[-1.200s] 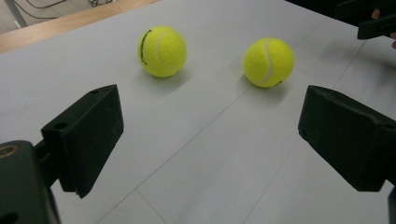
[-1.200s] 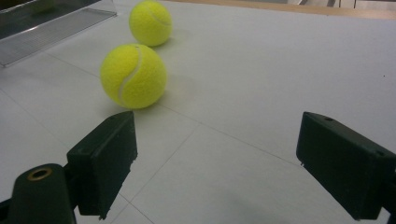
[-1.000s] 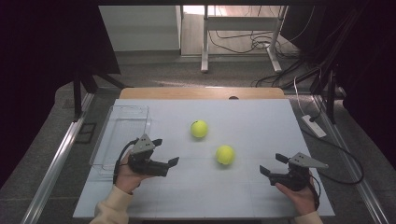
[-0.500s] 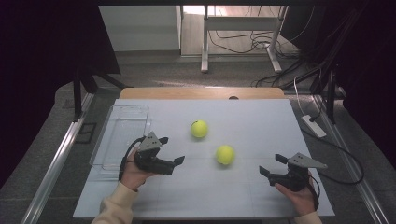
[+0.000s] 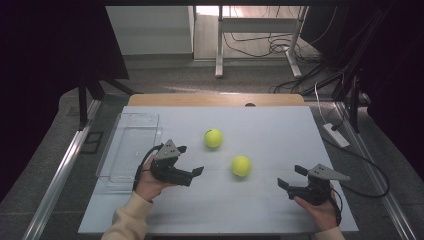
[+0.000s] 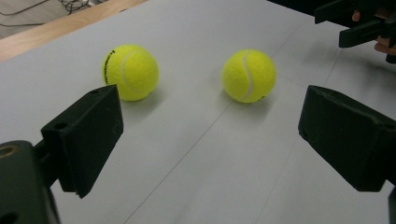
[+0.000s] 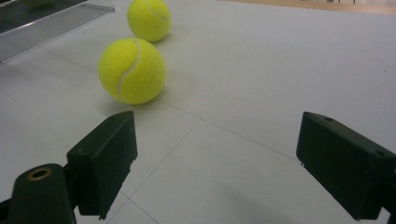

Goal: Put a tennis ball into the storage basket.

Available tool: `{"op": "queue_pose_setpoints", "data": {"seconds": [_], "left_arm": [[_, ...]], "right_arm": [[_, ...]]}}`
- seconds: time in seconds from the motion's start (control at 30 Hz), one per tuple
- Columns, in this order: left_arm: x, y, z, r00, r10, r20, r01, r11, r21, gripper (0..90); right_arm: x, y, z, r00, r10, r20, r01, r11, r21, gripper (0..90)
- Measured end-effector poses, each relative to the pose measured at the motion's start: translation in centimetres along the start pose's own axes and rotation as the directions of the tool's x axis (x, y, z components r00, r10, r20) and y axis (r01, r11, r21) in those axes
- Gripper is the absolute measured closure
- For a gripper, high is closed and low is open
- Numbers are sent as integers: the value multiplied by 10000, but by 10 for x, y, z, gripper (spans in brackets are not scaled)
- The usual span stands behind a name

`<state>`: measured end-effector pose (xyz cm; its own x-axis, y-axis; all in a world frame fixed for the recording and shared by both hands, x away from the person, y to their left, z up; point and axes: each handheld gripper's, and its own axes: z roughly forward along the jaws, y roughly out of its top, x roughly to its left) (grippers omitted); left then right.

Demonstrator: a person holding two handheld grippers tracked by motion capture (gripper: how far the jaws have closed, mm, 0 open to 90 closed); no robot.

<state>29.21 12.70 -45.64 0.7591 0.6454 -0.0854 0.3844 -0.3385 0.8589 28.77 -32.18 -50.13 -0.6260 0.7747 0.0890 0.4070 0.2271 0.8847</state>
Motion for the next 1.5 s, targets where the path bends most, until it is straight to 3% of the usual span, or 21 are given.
{"op": "queue_pose_setpoints", "data": {"seconds": [1.03,1.5], "left_arm": [[-10,14,27,9981,346,503,-362,9989,306,72],[-15,23,43,9945,471,931,-517,9976,468,70]], "right_arm": [[0,-1,2,10000,-4,-14,4,10000,51,127],[0,-2,2,10000,1,-12,-1,10000,88,127]]}}
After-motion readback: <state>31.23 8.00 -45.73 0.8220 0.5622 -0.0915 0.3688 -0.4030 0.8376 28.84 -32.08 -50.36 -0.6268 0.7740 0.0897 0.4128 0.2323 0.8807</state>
